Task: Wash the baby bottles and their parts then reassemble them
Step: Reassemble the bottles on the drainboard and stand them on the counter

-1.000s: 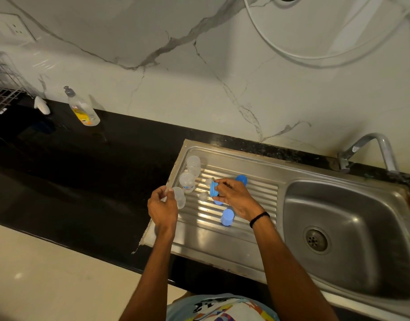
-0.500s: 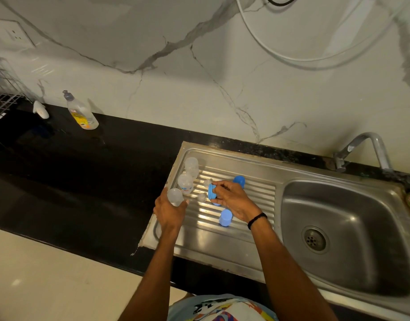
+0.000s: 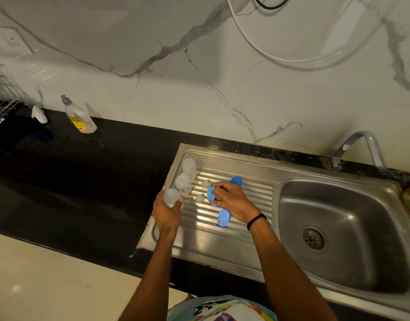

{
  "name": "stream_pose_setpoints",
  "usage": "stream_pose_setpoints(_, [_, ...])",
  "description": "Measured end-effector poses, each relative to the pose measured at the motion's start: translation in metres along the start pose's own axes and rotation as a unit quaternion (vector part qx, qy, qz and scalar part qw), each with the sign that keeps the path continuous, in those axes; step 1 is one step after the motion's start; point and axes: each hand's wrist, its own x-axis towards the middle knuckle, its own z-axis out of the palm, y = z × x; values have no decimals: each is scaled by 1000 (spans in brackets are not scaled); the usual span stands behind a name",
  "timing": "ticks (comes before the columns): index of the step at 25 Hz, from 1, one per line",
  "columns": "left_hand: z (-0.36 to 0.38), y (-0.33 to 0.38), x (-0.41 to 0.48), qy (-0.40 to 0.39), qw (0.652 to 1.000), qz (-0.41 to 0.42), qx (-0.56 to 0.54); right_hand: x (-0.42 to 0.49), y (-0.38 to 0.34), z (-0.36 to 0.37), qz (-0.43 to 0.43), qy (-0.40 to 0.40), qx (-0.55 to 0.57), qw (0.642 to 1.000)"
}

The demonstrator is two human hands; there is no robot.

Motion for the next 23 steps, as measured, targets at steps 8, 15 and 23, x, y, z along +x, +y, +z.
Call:
stream_pose_setpoints(8, [-21,25,-16,7,975,-73,-209,-3,-1,-3,-2,6,-9,1000])
stream_pose_setpoints(15, [-20,38,-26,-29,967,-45,-249,-8,-4,-14,-17,29,-30,999])
stream_pose_setpoints(23, [16,93,-40,-80,952,-49,-292,-43,-45,-63,-41,70,95,992])
